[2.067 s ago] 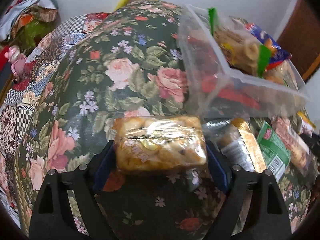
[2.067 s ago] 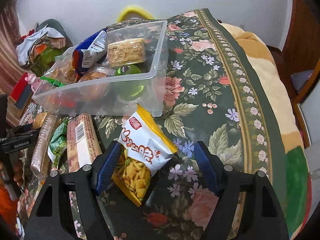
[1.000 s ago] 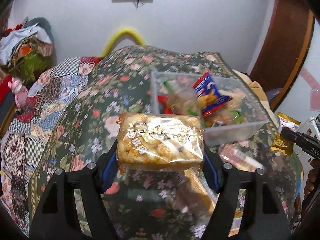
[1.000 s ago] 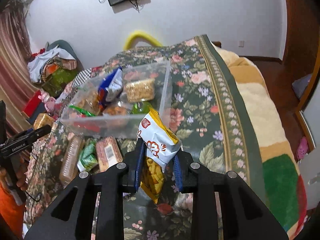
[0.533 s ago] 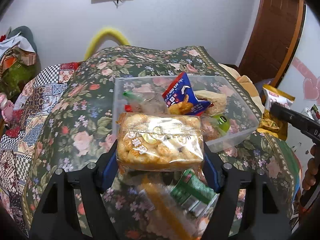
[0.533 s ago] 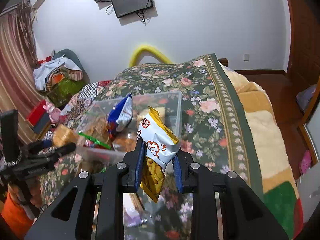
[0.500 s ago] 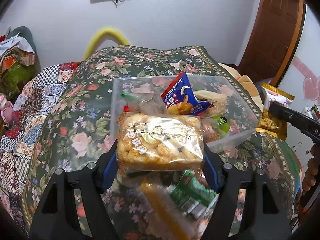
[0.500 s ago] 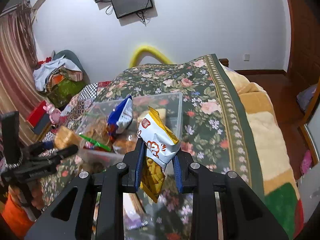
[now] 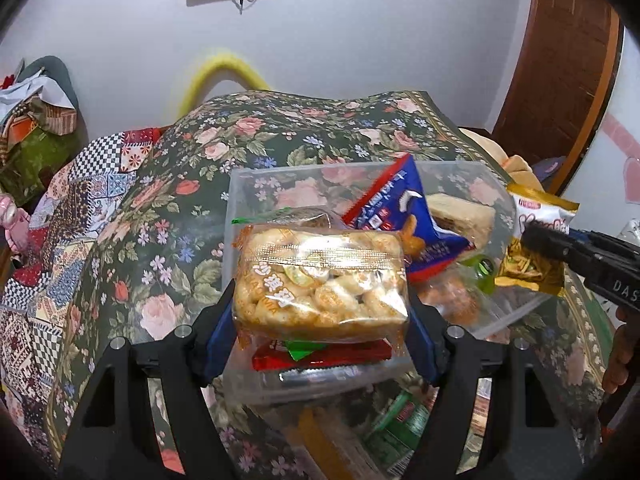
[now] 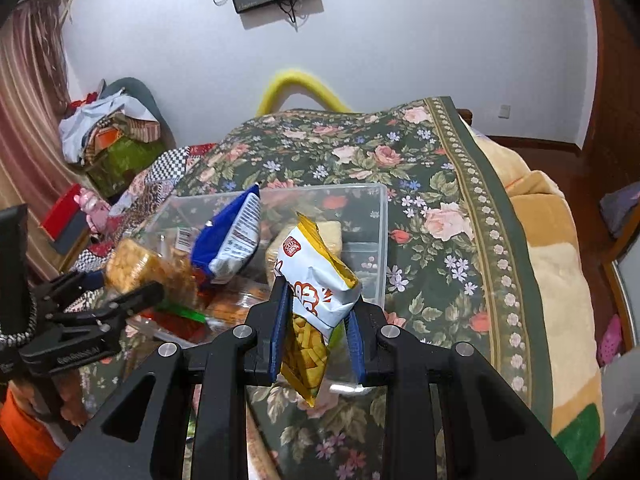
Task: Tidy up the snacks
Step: 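Lower the cookie packet and yellow-white bag into the clear box, open both tools, then grasp the long gold-striped biscuit roll with the left tool while the right tool grasps the barcoded biscuit roll, then lower both biscuit rolls into the clear box and open both tools, then grasp the green snack packet with the left tool while the right tool grasps the orange-tipped cake packet, then lower the green packet and cake packet into the clear box, open both tools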
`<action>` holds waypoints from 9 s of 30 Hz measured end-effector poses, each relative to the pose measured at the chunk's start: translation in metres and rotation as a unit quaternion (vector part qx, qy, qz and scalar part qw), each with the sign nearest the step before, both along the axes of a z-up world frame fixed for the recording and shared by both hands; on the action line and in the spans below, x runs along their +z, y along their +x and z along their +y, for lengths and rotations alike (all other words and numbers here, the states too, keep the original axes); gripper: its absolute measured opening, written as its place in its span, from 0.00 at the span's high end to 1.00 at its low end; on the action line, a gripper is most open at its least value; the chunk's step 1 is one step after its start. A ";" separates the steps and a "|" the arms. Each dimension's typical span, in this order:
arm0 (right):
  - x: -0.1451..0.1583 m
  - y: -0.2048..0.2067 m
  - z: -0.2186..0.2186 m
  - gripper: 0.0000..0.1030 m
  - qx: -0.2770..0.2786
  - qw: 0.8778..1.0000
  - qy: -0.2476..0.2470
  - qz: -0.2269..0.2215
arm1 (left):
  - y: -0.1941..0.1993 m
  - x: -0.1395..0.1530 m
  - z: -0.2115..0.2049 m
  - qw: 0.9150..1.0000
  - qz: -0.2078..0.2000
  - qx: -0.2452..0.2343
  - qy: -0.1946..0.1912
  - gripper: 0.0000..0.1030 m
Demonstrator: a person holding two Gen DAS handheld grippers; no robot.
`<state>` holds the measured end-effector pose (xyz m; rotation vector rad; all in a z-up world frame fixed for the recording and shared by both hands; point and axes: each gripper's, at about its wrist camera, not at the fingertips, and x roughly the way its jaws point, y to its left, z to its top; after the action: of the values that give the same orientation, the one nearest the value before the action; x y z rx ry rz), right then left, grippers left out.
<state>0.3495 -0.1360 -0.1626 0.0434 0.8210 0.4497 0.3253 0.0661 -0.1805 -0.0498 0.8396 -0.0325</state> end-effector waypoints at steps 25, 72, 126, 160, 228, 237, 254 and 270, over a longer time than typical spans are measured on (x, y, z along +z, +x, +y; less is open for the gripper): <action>0.015 -0.026 -0.001 0.48 0.012 0.998 -0.047 -0.028 | -0.043 0.023 -0.007 1.000 -0.010 -0.024 0.011 0.20; -0.050 -0.083 0.047 0.58 0.103 0.991 -0.060 0.062 | -0.106 -0.063 0.018 0.994 0.097 -0.010 -0.044 0.65; 0.025 0.007 0.048 0.58 0.022 0.998 -0.037 -0.042 | 0.035 0.036 -0.024 0.998 -0.008 -0.028 -0.053 0.66; 0.020 -0.110 0.041 0.46 0.077 0.996 -0.037 0.000 | -0.127 0.053 0.010 0.999 -0.009 -0.025 -0.025 0.54; -0.005 -0.113 -0.009 0.72 0.026 0.999 -0.026 -0.008 | -0.078 -0.010 -0.042 0.995 0.053 -0.042 -0.069 0.61; 0.020 -0.089 0.007 0.72 0.023 0.999 -0.015 -0.046 | -0.069 0.048 -0.024 0.997 -0.009 -0.037 -0.067 0.61; 0.021 -0.014 0.045 0.72 0.034 0.999 0.007 -0.028 | 0.006 0.045 0.013 0.997 -0.022 0.002 -0.073 0.61; 0.003 0.001 0.052 0.53 0.034 0.999 -0.002 -0.005 | 0.018 0.021 0.015 0.998 0.005 0.006 -0.059 0.44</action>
<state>0.3508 -0.0844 -0.1594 0.0087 0.8158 0.5117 0.3438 0.0807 -0.1590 -0.1664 0.8471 -0.0704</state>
